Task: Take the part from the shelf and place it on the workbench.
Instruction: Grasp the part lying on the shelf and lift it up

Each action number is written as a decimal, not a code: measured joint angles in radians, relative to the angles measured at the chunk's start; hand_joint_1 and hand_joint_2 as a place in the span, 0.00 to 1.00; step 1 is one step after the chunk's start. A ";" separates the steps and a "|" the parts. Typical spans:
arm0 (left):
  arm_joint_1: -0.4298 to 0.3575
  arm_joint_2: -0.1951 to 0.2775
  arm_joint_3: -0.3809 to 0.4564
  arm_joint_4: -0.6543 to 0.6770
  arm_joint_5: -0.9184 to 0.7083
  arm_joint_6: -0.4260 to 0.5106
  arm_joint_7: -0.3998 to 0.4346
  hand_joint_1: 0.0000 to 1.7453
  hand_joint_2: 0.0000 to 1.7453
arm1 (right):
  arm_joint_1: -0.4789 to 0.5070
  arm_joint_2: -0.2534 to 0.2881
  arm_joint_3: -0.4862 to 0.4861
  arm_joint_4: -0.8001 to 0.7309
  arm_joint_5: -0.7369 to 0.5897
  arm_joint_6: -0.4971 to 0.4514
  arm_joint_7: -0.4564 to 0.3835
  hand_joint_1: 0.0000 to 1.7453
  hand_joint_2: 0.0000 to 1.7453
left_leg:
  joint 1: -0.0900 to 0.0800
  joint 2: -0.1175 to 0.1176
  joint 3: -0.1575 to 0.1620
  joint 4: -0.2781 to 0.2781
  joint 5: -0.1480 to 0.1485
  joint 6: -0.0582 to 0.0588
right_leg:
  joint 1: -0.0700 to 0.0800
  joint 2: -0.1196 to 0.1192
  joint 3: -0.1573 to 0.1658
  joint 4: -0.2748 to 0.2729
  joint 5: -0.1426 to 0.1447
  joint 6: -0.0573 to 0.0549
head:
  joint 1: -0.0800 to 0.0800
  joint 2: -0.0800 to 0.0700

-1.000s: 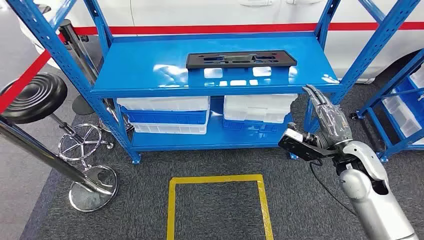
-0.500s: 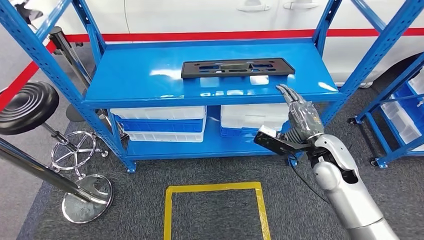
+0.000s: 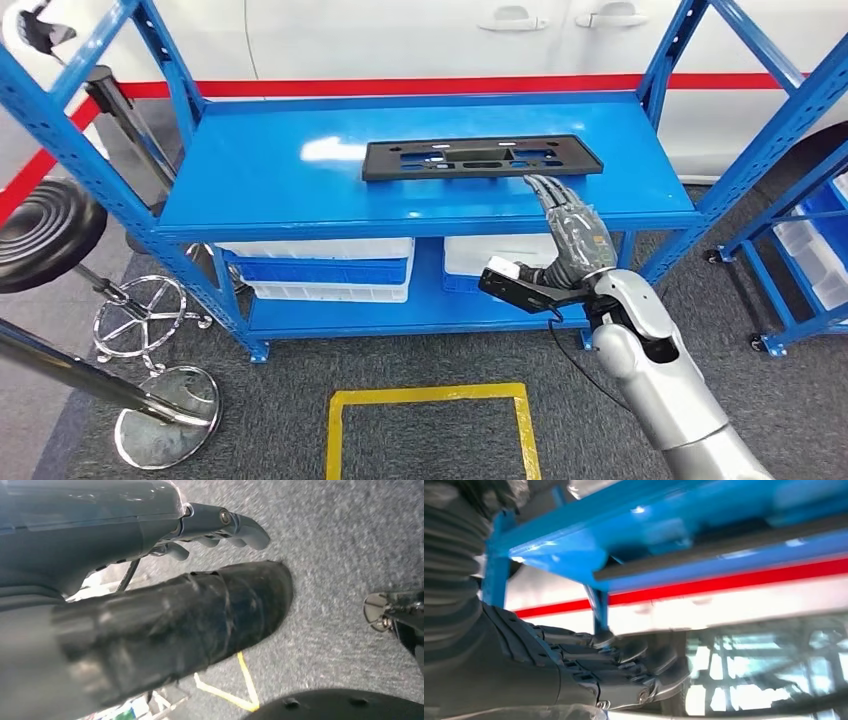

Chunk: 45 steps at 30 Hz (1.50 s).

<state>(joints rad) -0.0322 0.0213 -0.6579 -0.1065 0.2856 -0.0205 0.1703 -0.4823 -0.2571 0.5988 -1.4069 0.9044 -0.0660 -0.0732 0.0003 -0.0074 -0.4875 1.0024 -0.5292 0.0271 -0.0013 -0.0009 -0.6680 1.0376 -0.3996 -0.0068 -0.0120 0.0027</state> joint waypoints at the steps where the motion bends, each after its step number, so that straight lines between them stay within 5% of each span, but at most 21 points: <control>1: -0.002 -0.001 -0.001 0.001 0.004 0.000 -0.002 0.00 0.00 | 0.000 0.004 0.000 0.004 0.002 -0.004 -0.001 0.00 1.00 | 0.000 0.001 -0.002 0.007 0.002 -0.004 | -0.002 0.002 0.008 -0.004 -0.001 -0.007 | 0.000 0.000; 4: -0.006 -0.003 -0.004 0.005 0.012 -0.002 -0.005 0.00 0.00 | -0.002 0.014 0.000 0.018 0.004 -0.014 -0.002 0.00 1.00 | 0.003 0.002 -0.067 0.129 0.005 -0.016 | -0.007 0.004 0.044 -0.022 -0.016 -0.023 | -0.002 0.000; 7: -0.007 -0.006 -0.008 0.010 0.018 -0.004 -0.008 0.00 0.00 | -0.002 0.019 0.000 0.033 0.003 -0.019 -0.003 0.00 1.00 | 0.005 0.002 -0.185 0.279 -0.065 -0.026 | -0.007 0.004 0.076 -0.025 -0.042 -0.028 | -0.002 0.000; 9: -0.006 -0.006 -0.010 0.013 0.019 -0.004 -0.008 0.00 0.00 | -0.001 0.022 0.000 0.040 0.002 -0.021 -0.004 0.00 1.00 | 0.006 0.002 -0.212 0.262 -0.067 -0.027 | -0.006 0.008 0.104 -0.025 -0.063 -0.027 | -0.002 0.000; 12: -0.002 -0.006 -0.012 0.022 0.019 -0.004 -0.009 0.00 0.00 | -0.001 0.026 0.000 0.048 0.002 -0.024 -0.006 0.00 1.00 | 0.003 0.002 -0.180 0.085 0.078 -0.012 | -0.004 0.013 0.144 -0.023 -0.096 -0.019 | -0.002 0.000; 14: -0.001 -0.006 -0.012 0.026 0.019 -0.004 -0.009 0.00 0.00 | 0.000 0.027 0.000 0.053 0.002 -0.026 -0.007 0.00 1.00 | -0.002 0.001 -0.164 0.026 0.124 -0.001 | -0.002 0.016 0.158 -0.018 -0.116 -0.007 | -0.002 0.000; 18: -0.006 -0.009 -0.015 0.028 0.020 -0.003 -0.018 0.00 0.00 | -0.002 0.029 -0.001 0.056 0.002 -0.029 -0.009 0.00 1.00 | -0.002 0.002 -0.128 0.012 0.112 0.020 | -0.005 0.013 0.160 0.024 -0.132 0.011 | -0.002 0.000; 23: -0.014 -0.014 -0.023 0.042 0.028 0.000 -0.044 0.00 0.00 | 0.011 0.030 -0.005 0.064 0.011 -0.040 -0.004 0.00 1.00 | 0.000 0.000 -0.090 0.009 0.079 0.033 | -0.010 0.008 -0.011 0.262 -0.219 0.030 | -0.002 0.000; 24: -0.015 -0.015 -0.025 0.045 0.029 0.000 -0.047 0.00 0.00 | 0.015 0.030 -0.005 0.067 0.012 -0.042 -0.003 0.00 1.00 | -0.001 -0.001 -0.079 0.010 0.069 0.033 | -0.011 0.007 -0.025 0.256 -0.209 0.030 | -0.002 0.000; 27: -0.016 -0.022 -0.034 0.057 0.044 -0.001 -0.056 0.00 0.00 | 0.023 0.030 -0.008 0.081 0.022 -0.054 -0.004 0.00 1.00 | -0.001 -0.001 -0.038 0.012 0.036 0.026 | -0.007 0.005 -0.002 0.092 -0.069 0.019 | -0.002 0.000; 29: -0.018 -0.026 -0.037 0.064 0.069 -0.003 -0.063 0.00 0.00 | 0.031 0.030 -0.011 0.097 0.028 -0.065 -0.010 0.00 1.00 | -0.001 -0.001 -0.028 0.012 0.021 0.016 | 0.001 0.003 0.011 0.013 -0.014 0.006 | -0.003 0.000; 33: -0.026 -0.026 -0.038 0.071 0.108 -0.005 -0.069 0.00 0.00 | 0.046 0.039 -0.014 0.111 0.030 -0.075 -0.020 0.00 1.00 | -0.002 -0.001 -0.028 0.037 0.009 -0.003 | -0.001 0.002 0.041 -0.016 -0.018 -0.016 | -0.005 0.000; 38: -0.029 -0.025 -0.035 0.076 0.182 -0.017 -0.082 0.00 0.00 | 0.055 0.051 -0.014 0.122 0.031 -0.078 -0.027 0.00 1.00 | 0.010 0.001 -0.190 0.286 -0.076 -0.027 | -0.008 0.003 0.082 -0.031 -0.041 -0.029 | -0.007 0.000; 40: -0.029 -0.023 -0.033 0.078 0.200 -0.019 -0.085 0.00 0.00 | 0.062 0.055 -0.014 0.126 0.031 -0.078 -0.029 0.00 1.00 | 0.012 0.002 -0.201 0.247 -0.020 -0.030 | -0.009 0.005 0.101 -0.031 -0.055 -0.026 | -0.007 0.000; 42: -0.026 -0.020 -0.032 0.081 0.218 -0.020 -0.087 0.00 0.00 | 0.065 0.057 -0.014 0.129 0.031 -0.077 -0.029 0.00 1.00 | 0.012 0.002 -0.164 0.115 0.078 -0.027 | -0.010 0.006 0.122 -0.029 -0.071 -0.019 | -0.007 0.000; 44: -0.026 -0.018 -0.031 0.084 0.238 -0.022 -0.089 0.00 0.00 | 0.065 0.059 -0.014 0.131 0.031 -0.077 -0.030 0.00 1.00 | 0.007 0.002 -0.138 0.028 0.111 -0.017 | -0.008 0.006 0.128 -0.026 -0.083 -0.008 | -0.007 0.000; 45: -0.026 -0.017 -0.031 0.085 0.245 -0.023 -0.090 0.00 0.00 | 0.066 0.059 -0.013 0.133 0.031 -0.077 -0.031 0.00 1.00 | 0.004 0.002 -0.136 0.019 0.105 -0.012 | -0.006 0.006 0.127 -0.024 -0.087 -0.003 | -0.006 0.000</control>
<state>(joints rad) -0.0586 0.0042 -0.6887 -0.0213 0.5304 -0.0436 0.0808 -0.4162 -0.1985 0.5854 -1.2741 0.9358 -0.1432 -0.1040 0.0047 -0.0056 -0.6235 1.0217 -0.4246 0.0154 -0.0076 0.0054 -0.5408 1.0136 -0.4870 -0.0094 -0.0185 0.0027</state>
